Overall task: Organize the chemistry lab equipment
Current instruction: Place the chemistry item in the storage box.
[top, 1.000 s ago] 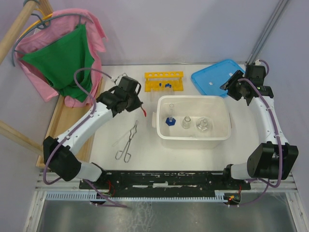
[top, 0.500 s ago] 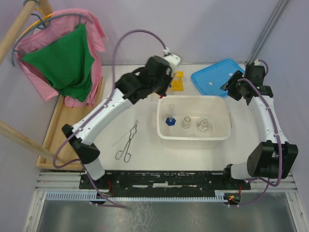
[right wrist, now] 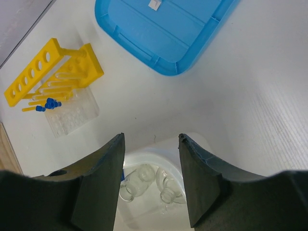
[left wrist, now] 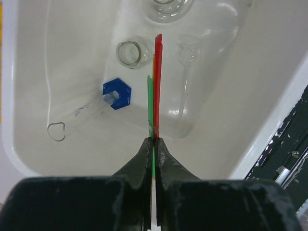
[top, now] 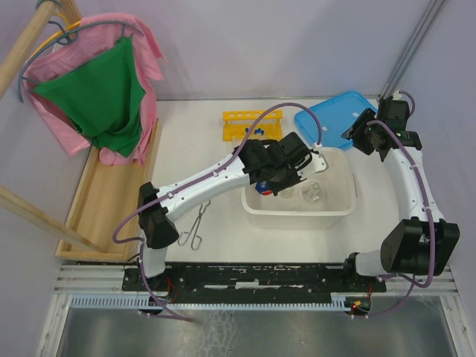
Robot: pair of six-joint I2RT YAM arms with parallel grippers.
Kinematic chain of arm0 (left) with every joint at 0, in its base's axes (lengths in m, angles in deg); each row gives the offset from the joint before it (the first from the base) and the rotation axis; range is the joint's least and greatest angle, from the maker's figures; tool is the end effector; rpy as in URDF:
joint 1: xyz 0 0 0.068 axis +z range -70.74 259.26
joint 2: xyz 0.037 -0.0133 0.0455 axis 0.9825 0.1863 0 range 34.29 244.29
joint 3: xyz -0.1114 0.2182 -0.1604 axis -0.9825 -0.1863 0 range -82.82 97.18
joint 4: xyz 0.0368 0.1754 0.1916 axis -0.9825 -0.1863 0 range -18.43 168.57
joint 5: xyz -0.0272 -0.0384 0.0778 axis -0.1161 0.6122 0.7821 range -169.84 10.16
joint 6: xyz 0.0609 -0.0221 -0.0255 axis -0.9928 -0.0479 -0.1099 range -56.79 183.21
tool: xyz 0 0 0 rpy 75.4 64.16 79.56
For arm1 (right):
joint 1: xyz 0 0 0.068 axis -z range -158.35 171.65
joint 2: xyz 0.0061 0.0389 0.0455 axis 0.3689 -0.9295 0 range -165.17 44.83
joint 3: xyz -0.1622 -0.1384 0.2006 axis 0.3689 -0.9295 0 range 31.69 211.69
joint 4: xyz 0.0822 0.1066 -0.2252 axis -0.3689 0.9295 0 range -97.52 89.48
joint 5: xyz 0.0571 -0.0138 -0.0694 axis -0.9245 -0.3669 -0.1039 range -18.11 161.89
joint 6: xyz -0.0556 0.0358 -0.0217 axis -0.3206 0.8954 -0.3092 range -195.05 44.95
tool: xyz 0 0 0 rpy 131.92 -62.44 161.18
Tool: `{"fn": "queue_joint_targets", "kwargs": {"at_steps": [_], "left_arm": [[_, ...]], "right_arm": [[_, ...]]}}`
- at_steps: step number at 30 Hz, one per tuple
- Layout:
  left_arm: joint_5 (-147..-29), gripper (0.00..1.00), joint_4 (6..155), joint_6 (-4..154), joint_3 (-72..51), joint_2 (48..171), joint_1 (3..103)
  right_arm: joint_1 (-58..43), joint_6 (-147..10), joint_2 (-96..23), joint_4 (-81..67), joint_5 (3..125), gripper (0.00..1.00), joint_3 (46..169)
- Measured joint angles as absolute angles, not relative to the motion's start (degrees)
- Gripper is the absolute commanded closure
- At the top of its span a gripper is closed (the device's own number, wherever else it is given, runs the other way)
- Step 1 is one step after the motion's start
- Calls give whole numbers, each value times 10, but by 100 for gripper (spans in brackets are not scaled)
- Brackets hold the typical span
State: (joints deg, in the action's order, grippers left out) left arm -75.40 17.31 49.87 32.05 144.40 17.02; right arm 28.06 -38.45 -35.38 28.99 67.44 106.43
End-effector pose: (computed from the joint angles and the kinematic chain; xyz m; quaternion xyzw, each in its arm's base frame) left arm 0.2041 -0.3783 0.3522 0.5776 0.7630 -0.0855 0.2775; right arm 0.3176 -0.0313 0.3430 0.3199 0.8550 0.1401 0.3833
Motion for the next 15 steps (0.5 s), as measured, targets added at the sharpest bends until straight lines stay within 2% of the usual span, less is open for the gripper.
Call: {"fn": "queue_joint_targets", "kwargs": {"at_steps": [15], "left_arm": [[-775, 97, 174, 468, 286, 1526, 170]], "right_arm": [[281, -384, -352, 289, 674, 43, 1063]]}}
